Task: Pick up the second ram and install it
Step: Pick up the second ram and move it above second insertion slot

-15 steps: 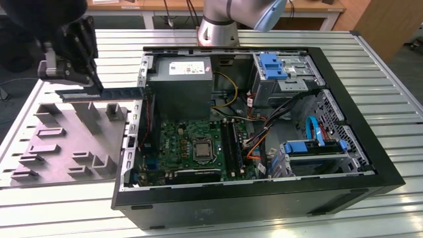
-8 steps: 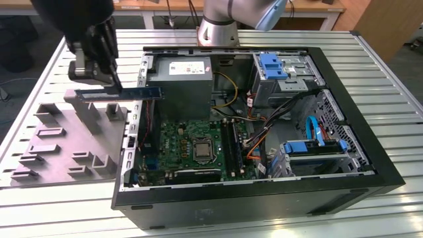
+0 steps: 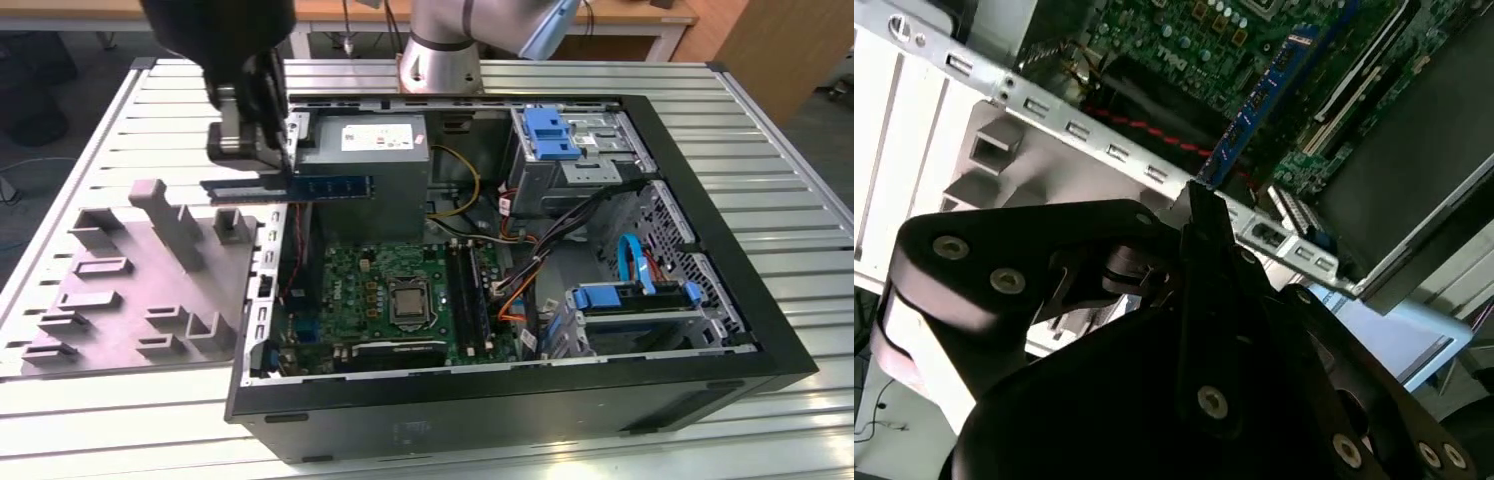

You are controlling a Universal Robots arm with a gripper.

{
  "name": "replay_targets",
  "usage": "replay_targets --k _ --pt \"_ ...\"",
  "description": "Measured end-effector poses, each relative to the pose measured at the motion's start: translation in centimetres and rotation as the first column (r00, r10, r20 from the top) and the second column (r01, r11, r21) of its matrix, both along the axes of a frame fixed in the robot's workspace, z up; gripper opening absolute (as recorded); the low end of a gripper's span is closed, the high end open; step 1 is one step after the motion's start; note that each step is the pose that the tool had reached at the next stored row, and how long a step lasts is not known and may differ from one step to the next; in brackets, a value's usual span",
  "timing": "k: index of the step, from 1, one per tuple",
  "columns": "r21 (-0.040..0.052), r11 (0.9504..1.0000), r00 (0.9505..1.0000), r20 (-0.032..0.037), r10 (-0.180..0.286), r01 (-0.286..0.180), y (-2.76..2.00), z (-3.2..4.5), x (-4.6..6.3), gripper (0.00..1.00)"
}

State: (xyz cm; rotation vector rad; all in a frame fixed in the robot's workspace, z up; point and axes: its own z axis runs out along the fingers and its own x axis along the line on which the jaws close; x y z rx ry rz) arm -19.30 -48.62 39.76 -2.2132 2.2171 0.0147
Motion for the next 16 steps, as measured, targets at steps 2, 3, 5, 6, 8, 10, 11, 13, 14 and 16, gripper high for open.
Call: replay_targets --k 2,3,5,6,8,10,11,13,14,16 --pt "0.0000 1.0000 1.0000 0.0000 0.000 0.000 0.00 -0.02 0.9 0.11" --pt "0.0000 1.0000 1.0000 0.0001 0.000 0.000 0.00 -0.04 1.4 0.11" --pt "0.0000 1.0000 1.0000 0.0000 0.000 0.000 0.00 -0.06 2.2 0.11" --pt "-0.0001 1.0000 1.0000 0.0000 0.000 0.000 0.00 -0.07 2.7 0.11" --pt "0.0000 1.0000 1.0000 0.0000 0.000 0.000 0.00 -0.10 3.5 0.11" --pt "0.0000 1.0000 1.0000 0.0000 0.000 0.000 0.00 -0.13 4.3 0.11" --pt "0.0001 1.0000 1.0000 0.0001 0.000 0.000 0.00 -0.16 4.8 0.11" --pt "0.0000 1.0000 1.0000 0.0000 0.000 0.000 0.00 -0.19 5.6 0.11" --pt "0.0000 1.0000 1.0000 0.0000 0.000 0.000 0.00 -0.21 6.1 0.11" --pt "-0.0001 1.0000 1.0000 0.0000 0.000 0.000 0.00 -0.24 6.9 0.11"
